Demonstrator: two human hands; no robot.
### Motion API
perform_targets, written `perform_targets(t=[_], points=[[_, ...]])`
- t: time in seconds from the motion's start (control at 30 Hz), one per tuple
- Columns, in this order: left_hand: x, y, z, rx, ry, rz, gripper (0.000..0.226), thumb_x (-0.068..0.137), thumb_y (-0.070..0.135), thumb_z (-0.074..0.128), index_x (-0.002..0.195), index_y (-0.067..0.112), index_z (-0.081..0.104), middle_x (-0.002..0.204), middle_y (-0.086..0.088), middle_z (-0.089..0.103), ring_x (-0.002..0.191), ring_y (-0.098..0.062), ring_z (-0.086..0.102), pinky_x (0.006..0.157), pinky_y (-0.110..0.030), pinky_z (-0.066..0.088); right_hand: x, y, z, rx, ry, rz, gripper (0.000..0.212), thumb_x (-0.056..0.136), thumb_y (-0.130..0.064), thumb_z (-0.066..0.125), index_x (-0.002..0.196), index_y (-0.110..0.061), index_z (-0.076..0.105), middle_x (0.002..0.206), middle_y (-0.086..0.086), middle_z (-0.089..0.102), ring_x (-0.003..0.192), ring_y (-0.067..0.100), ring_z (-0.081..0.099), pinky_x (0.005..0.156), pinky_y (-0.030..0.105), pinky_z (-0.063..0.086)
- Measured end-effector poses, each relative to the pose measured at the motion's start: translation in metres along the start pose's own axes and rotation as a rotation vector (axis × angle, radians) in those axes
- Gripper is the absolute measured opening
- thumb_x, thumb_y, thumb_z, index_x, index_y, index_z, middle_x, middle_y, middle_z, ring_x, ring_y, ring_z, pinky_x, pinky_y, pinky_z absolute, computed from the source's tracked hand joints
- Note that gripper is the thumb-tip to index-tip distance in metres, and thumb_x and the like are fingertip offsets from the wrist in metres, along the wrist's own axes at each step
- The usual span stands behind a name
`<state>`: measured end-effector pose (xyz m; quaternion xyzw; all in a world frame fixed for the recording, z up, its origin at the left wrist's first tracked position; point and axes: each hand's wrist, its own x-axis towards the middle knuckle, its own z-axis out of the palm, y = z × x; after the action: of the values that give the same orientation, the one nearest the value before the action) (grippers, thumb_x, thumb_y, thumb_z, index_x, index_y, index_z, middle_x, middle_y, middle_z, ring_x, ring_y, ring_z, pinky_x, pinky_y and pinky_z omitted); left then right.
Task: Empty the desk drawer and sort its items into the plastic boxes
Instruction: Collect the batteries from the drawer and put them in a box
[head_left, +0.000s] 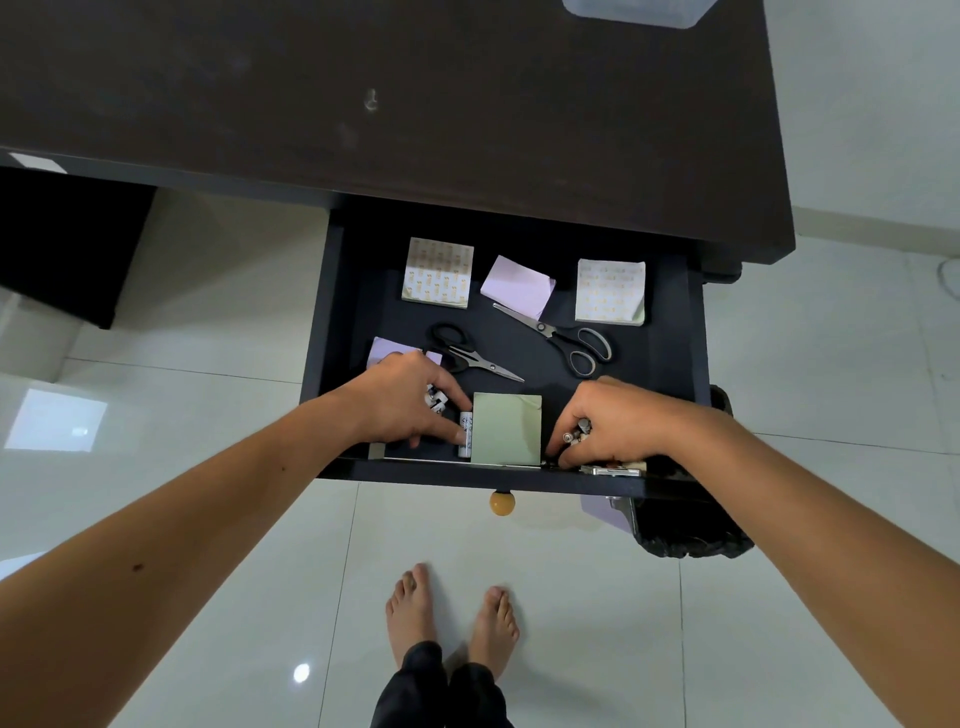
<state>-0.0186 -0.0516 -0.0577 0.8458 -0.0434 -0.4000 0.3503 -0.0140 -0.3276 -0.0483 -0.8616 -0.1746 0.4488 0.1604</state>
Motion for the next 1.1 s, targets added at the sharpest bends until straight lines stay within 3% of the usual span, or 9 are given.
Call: perform_targets(t=[0.07,0.13,0.23,0.4,0.53,0.6,0.77,0.93,1.1], points=[[0.002,0.000,0.000,0.036,-0.001,0.004,0.028,0.077,0.030,0.093,0.102,0.031,0.081,0.088,-0.001,0.075,0.049,-0.018,0.065,0.053,-0.017,0.052,0.002,-0.001,0.001,-0.040,-0.021,-0.010,0.018,0.086,-0.034,0.082,0.103,-0.041,0.082,0.084,-0.008,0.074,0.072,0.006,0.066,0.067,0.025,0.052],[0.004,-0.001,0.001,0.060,0.010,0.001,0.027,0.076,0.030,0.094,0.098,0.031,0.080,0.092,-0.004,0.077,0.047,-0.017,0.064,0.051,-0.016,0.050,0.002,-0.002,-0.003,-0.015,-0.060,0.000,0.016,0.087,-0.034,0.081,0.102,-0.041,0.083,0.085,-0.008,0.077,0.068,0.008,0.069,0.069,0.027,0.056],[0.008,-0.003,0.003,0.056,0.020,-0.004,0.026,0.073,0.032,0.095,0.093,0.031,0.078,0.096,-0.008,0.077,0.044,-0.013,0.062,0.049,-0.016,0.048,0.002,-0.003,-0.007,0.023,-0.091,0.012,0.010,0.088,-0.033,0.081,0.097,-0.036,0.083,0.079,-0.008,0.077,0.052,0.007,0.068,0.059,0.020,0.054],[0.007,-0.007,0.000,0.033,-0.015,0.008,0.027,0.072,0.035,0.096,0.090,0.029,0.077,0.094,-0.005,0.078,0.051,-0.017,0.067,0.052,-0.020,0.050,0.007,-0.004,-0.003,-0.061,-0.072,0.021,0.009,0.087,-0.036,0.081,0.095,-0.033,0.082,0.075,-0.005,0.074,0.061,0.014,0.070,0.056,0.020,0.048],[0.006,-0.008,-0.002,-0.004,-0.057,0.007,0.027,0.072,0.035,0.095,0.090,0.026,0.077,0.087,-0.001,0.078,0.052,-0.017,0.066,0.056,-0.024,0.053,0.013,-0.004,-0.001,-0.137,-0.089,0.020,0.013,0.085,-0.043,0.080,0.094,-0.033,0.081,0.085,-0.005,0.072,0.083,0.016,0.067,0.075,0.036,0.057],[0.006,-0.007,-0.002,-0.018,-0.075,0.011,0.026,0.073,0.035,0.095,0.091,0.026,0.078,0.087,-0.002,0.079,0.052,-0.016,0.065,0.059,-0.027,0.054,0.014,-0.004,-0.002,-0.148,-0.119,0.018,0.012,0.085,-0.044,0.080,0.093,-0.035,0.080,0.086,-0.005,0.073,0.085,0.017,0.069,0.078,0.039,0.058],[0.005,-0.009,-0.001,-0.033,-0.084,0.027,0.022,0.076,0.036,0.093,0.091,0.030,0.079,0.089,-0.004,0.079,0.050,-0.016,0.064,0.062,-0.032,0.055,0.006,-0.005,-0.013,-0.035,-0.174,0.025,0.005,0.088,-0.041,0.080,0.092,-0.037,0.081,0.075,-0.011,0.070,0.055,0.004,0.063,0.062,0.024,0.054],[0.002,-0.006,-0.002,-0.045,-0.087,0.032,0.022,0.075,0.036,0.093,0.089,0.027,0.079,0.089,-0.006,0.079,0.053,-0.016,0.064,0.062,-0.030,0.054,-0.003,-0.005,-0.015,0.088,-0.205,0.027,0.006,0.089,-0.040,0.080,0.092,-0.035,0.078,0.089,-0.006,0.078,0.064,0.011,0.067,0.073,0.037,0.060],[-0.009,0.002,-0.010,-0.159,-0.053,0.081,0.024,0.077,0.036,0.093,0.088,0.022,0.077,0.085,-0.004,0.080,0.053,-0.015,0.064,0.059,-0.025,0.050,-0.015,-0.011,-0.024,0.368,-0.138,0.050,0.010,0.094,-0.029,0.078,0.098,-0.021,0.073,0.089,0.008,0.077,0.060,0.014,0.060,0.047,0.026,0.043]])
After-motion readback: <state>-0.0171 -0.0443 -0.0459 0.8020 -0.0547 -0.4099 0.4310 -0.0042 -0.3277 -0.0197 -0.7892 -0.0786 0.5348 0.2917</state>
